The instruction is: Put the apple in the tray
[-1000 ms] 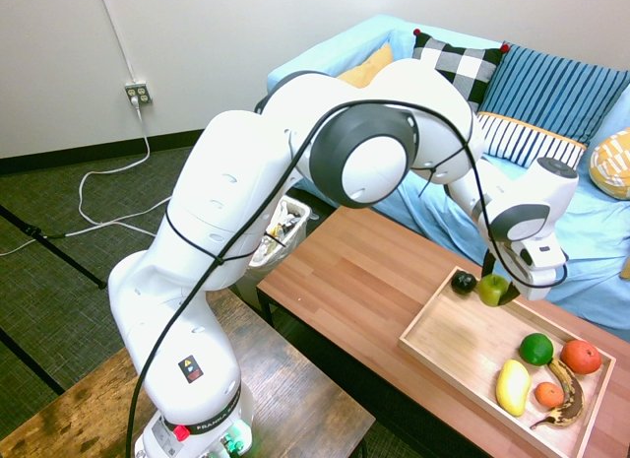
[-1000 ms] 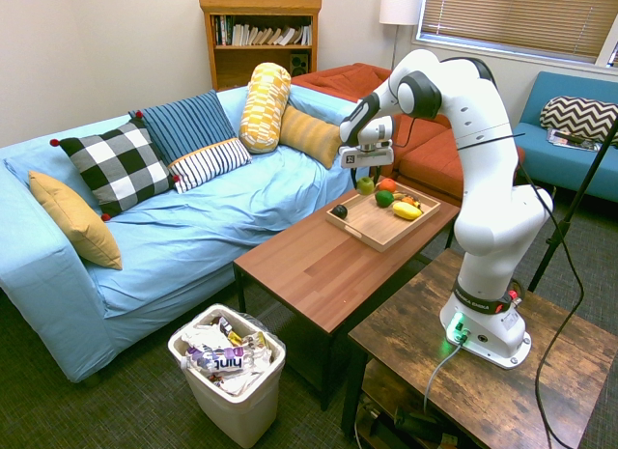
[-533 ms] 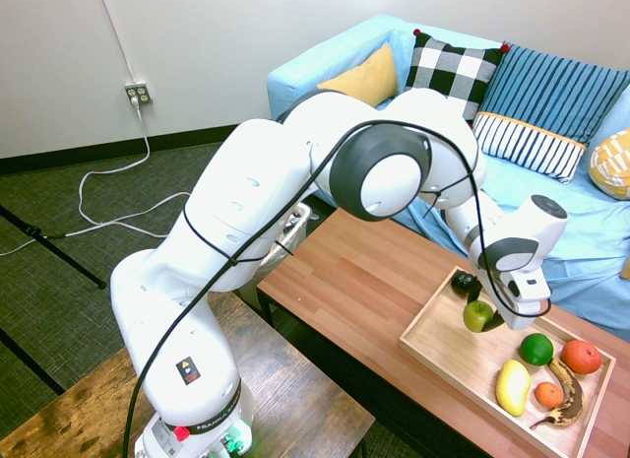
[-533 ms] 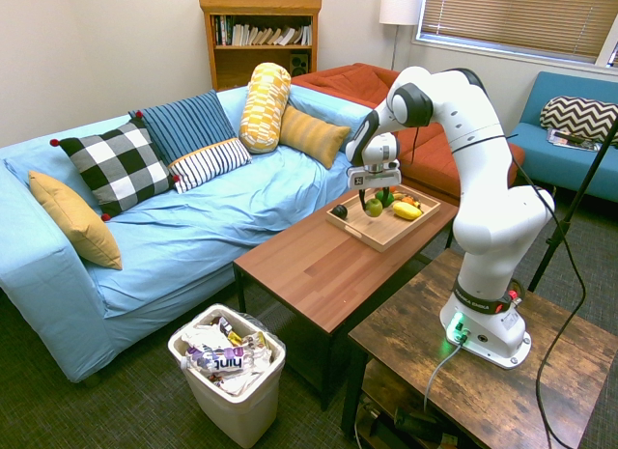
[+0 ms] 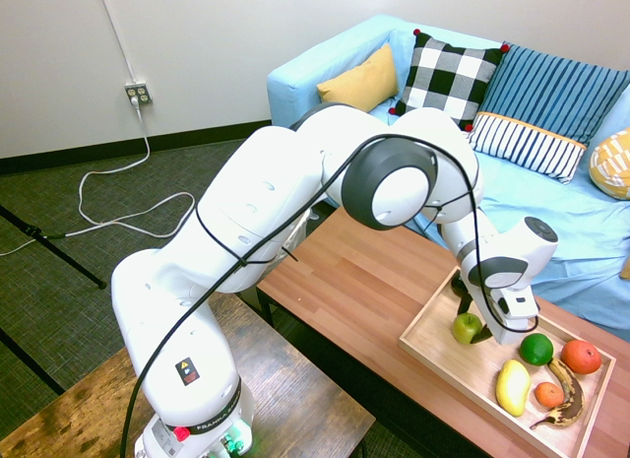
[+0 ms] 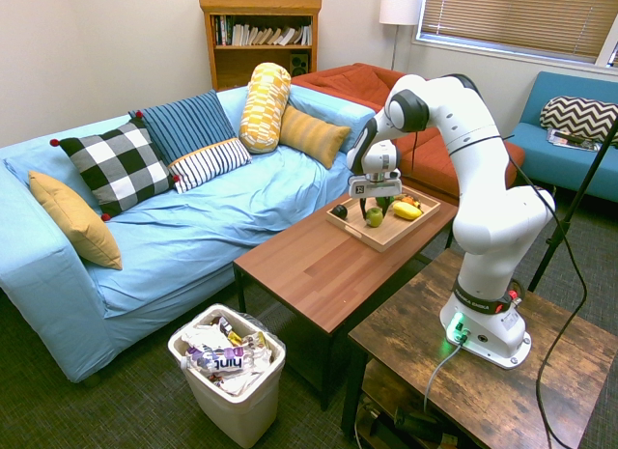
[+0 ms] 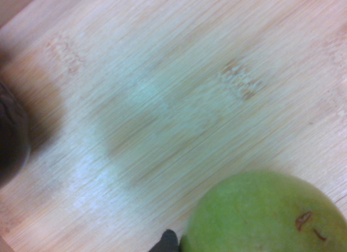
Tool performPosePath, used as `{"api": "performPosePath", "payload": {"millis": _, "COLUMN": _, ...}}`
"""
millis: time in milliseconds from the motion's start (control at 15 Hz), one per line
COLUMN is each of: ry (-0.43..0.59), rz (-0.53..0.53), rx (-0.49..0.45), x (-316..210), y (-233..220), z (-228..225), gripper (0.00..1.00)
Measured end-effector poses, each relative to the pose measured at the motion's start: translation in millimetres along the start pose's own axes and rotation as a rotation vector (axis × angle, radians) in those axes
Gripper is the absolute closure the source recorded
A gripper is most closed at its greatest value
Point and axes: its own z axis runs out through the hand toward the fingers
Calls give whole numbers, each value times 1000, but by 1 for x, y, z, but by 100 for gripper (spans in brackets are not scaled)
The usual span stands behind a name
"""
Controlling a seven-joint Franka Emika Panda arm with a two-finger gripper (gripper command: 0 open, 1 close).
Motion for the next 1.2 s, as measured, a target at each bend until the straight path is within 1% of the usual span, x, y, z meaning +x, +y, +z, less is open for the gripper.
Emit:
{"api": "performPosePath", "payload": {"millis": 67, "ry": 0, "rz": -1, "rx": 0, "x": 0, "y": 0, "z": 0, "gripper": 0}}
{"api": "performPosePath", "payload": {"millis": 533, "ry": -4, "rz": -11, "rx": 6, "x": -1, "y": -2, "z": -1, "gripper": 0}}
{"api": "performPosePath", "payload": {"millis": 867, "ry": 9, "rz": -6, "rx": 24, "x": 10, "y": 0, "z": -13, "gripper": 0}}
{"api": "performPosePath", "payload": {"millis": 1000, "ry": 20, "rz": -2, "rx": 48, "x": 18, "y": 2, "z": -31, "gripper": 0}}
{"api": "performPosePath", "payload": {"millis": 1200, "ry": 28, "rz": 3, "rx": 90, "x": 25, "y": 9, "z": -78, "gripper": 0}}
